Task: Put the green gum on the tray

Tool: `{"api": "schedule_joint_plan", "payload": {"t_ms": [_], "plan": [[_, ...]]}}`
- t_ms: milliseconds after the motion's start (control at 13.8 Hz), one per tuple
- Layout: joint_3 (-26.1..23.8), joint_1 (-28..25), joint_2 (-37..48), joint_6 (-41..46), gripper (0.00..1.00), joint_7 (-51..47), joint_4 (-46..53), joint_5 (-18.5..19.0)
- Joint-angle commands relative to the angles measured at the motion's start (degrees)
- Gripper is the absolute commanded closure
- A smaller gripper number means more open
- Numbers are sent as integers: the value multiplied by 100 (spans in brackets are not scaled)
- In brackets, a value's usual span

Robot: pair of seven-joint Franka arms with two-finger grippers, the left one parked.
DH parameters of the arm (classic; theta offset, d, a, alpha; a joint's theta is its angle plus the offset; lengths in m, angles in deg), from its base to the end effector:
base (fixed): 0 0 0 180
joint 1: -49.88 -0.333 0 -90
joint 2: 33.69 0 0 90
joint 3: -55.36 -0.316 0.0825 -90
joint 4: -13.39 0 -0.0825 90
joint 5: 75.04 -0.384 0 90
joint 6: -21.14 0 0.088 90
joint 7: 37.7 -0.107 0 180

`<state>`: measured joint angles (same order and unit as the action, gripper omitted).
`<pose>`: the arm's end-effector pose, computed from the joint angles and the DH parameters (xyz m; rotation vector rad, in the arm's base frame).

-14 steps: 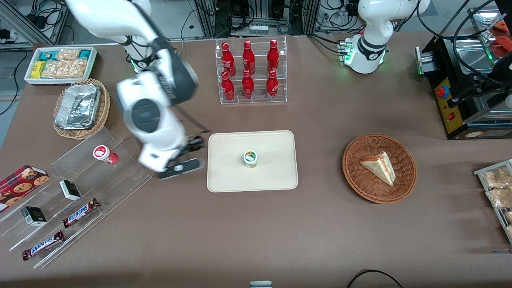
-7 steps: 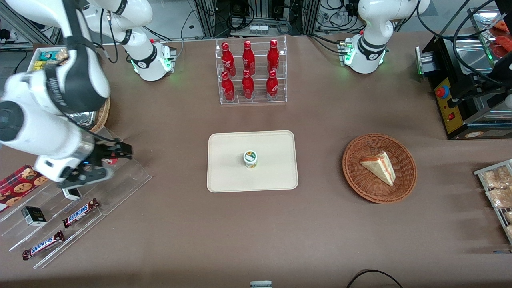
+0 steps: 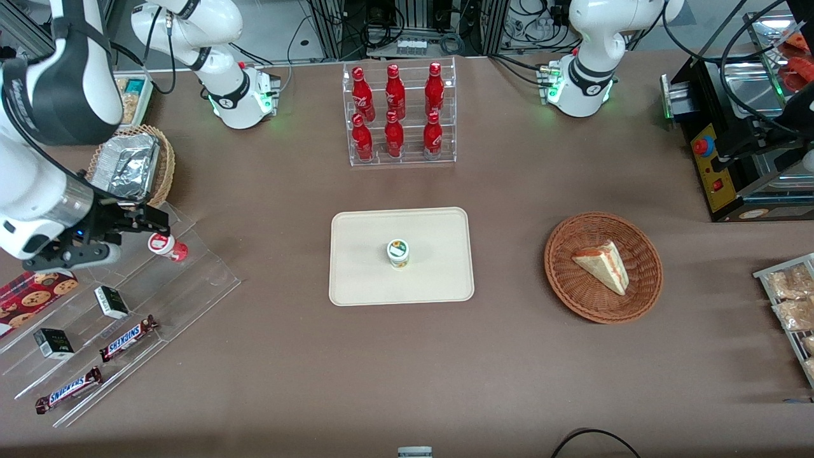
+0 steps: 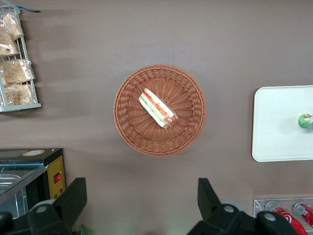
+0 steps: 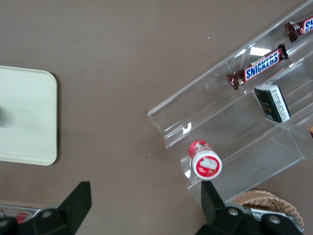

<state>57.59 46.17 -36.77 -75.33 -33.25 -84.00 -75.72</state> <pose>0.5720 0.0164 0.5426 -3.1242 -0.1591 0.1087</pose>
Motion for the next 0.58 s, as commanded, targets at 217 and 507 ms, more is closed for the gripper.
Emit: {"api": "schedule_joint_plan", "payload": {"t_ms": [217,507], "plan": [[260,62,589,654,0,-286,-210,-99],[251,150,642,874,0,-436,-184,-99]]}}
